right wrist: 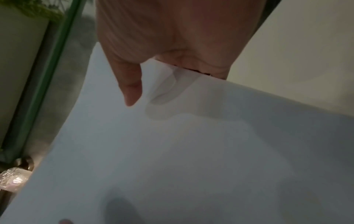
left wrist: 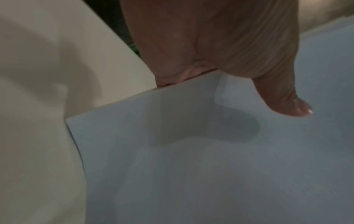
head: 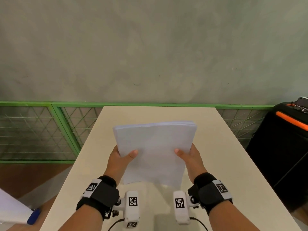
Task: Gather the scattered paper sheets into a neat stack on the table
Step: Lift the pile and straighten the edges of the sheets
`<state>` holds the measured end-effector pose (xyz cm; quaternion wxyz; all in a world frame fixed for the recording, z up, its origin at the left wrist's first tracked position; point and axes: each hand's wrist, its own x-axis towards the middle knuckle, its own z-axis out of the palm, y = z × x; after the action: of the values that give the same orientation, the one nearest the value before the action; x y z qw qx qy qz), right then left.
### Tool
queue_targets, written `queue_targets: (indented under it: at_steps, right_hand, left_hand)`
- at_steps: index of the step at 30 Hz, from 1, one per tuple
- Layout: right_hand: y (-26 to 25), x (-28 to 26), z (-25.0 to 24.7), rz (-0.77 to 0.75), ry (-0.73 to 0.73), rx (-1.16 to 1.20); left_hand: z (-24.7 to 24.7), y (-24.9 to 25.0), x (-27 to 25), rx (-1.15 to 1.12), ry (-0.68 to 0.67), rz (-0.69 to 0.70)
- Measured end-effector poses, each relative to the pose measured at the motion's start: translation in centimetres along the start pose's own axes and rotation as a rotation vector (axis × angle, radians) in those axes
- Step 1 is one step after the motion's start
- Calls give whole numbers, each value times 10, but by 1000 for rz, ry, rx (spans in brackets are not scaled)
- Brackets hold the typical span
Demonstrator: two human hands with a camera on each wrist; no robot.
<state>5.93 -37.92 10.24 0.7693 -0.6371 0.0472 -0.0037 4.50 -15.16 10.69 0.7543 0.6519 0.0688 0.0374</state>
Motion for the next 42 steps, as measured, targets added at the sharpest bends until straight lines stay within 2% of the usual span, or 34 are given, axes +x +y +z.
queue_targets:
  at_steps: [6, 14, 19, 23, 26, 30, 35, 38, 42]
  right_hand:
    - [-1, -3, 3, 17, 103, -77]
    - [-22, -19, -4, -137, 84, -62]
    - [-22, -11, -12, -190, 118, 8]
    - [-21, -6, -8, -120, -6, -2]
    - [-18, -1, -7, -82, 45, -10]
    - [-19, 1, -2, -57, 146, -185]
    - [-37, -11, 2, -145, 217, -161]
    - [-42, -21, 2, -224, 191, -144]
    - [-43, -23, 5, -274, 193, -235]
  left_hand:
    - [3, -1, 3, 33, 66, -44]
    - [5, 23, -4, 65, 6, 113]
    - [6, 23, 2, 73, -8, 122]
    - [8, 22, 4, 65, -54, 97]
    - [11, 20, 6, 83, -16, 75]
    - [13, 19, 8, 97, 36, 24]
    - [16, 33, 0, 89, 30, 108]
    - [15, 34, -2, 81, 27, 172]
    - [13, 26, -5, 93, 79, 216]
